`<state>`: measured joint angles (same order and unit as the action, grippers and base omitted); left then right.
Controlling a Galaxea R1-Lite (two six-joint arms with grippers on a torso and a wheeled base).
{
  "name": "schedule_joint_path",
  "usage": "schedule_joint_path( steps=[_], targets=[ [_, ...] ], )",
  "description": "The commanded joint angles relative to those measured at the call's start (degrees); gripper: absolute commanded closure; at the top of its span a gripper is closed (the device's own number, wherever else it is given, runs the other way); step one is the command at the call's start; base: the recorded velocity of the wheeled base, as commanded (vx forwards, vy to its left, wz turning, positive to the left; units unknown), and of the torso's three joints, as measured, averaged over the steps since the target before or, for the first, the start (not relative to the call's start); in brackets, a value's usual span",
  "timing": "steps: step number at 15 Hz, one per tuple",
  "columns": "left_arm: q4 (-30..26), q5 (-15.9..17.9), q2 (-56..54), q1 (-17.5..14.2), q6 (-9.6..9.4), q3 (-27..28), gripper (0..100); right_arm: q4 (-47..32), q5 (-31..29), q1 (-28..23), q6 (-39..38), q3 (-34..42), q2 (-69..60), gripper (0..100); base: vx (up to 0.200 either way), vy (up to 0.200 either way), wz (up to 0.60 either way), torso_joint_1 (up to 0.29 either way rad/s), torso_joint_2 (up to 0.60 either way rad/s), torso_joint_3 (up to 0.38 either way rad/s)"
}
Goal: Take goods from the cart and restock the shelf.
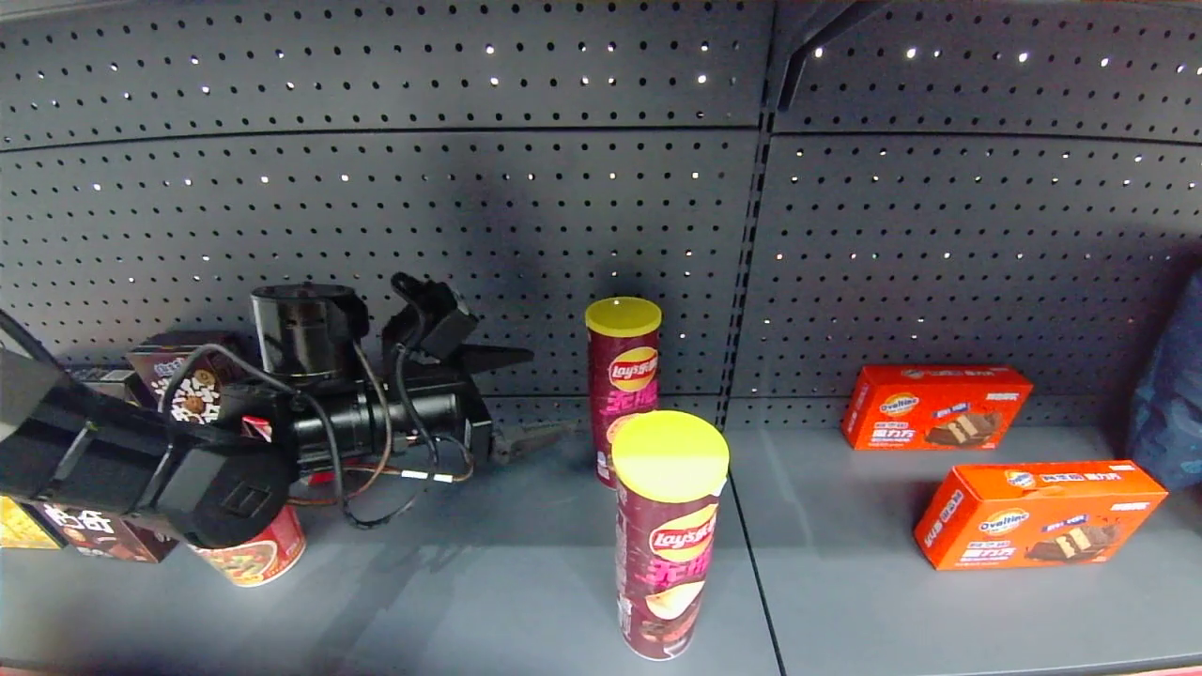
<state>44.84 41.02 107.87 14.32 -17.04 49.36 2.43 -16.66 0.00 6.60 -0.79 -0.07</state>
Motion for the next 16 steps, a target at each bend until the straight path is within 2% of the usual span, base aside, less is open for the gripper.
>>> schedule_joint_path(
  steps=[1, 2, 4, 5, 7, 9, 11, 13, 14, 16],
  targets=[
    [-0.3, -0.4, -7.9, -1.5, 0.43, -2.3, 0, 0.0, 0.2, 0.0, 0.1, 0.1, 0.1, 0, 0.0, 0.0, 0.0, 0.0, 0.0, 0.0],
    [-0.5, -0.9, -10.8, -2.0, 0.43, -3.9, 0, 0.0, 0.3, 0.0, 0.1, 0.0, 0.1, 0, 0.0, 0.0, 0.0, 0.0, 0.0, 0.0],
    [-1.2, -4.3, -18.9, -1.6, 0.96, -9.5, 0, 0.2, 3.1, 0.0, 1.9, 0.1, 0.1, 0, 0.0, 0.0, 0.0, 0.0, 0.0, 0.0],
    [-3.4, -7.2, -25.3, -0.9, 2.19, -14.1, 0, 0.4, 3.7, 0.0, 3.3, 0.1, 0.1, 0, 0.0, 0.0, 0.0, 0.0, 0.0, 0.0],
    [-6.3, -11.1, -33.9, -0.7, 3.24, -20.4, 0, -0.9, 5.2, 0.4, 3.4, -2.5, 1.1, 0, 0.0, 0.0, 0.0, 0.0, 0.0, 0.0],
    [-7.6, -12.7, -38.3, -0.7, 4.65, -21.3, 0, -2.3, 10.1, 4.1, 1.1, -8.5, 11.9, 0, 0.0, 0.0, 0.0, 0.0, 0.0, 0.0],
    [-8.4, -14.7, -39.4, -0.6, 4.65, -21.0, 0, 0.5, 15.2, 6.8, -0.9, -16.5, 24.2, 0, 0.0, 0.0, 0.0, 0.0, 0.0, 0.0],
    [-8.0, -15.1, -39.3, -0.1, 4.56, -20.8, 0, 2.9, 19.5, 10.6, -1.0, -22.1, 34.3, 0, 0.0, 0.0, 0.0, 0.0, 0.0, 0.0],
    [-8.0, -15.1, -39.2, 0.2, 4.56, -20.7, 0, 3.6, 19.7, 12.7, -0.4, -23.6, 38.0, 0, 0.0, 0.0, 0.0, 0.0, 0.0, 0.0],
    [-7.9, -15.2, -38.4, 0.4, 4.21, -20.7, 0, 7.0, 19.1, 20.7, -0.3, -27.4, 48.9, 0, 0.0, 0.0, 0.0, 0.0, 0.0, 0.0]
  ],
)
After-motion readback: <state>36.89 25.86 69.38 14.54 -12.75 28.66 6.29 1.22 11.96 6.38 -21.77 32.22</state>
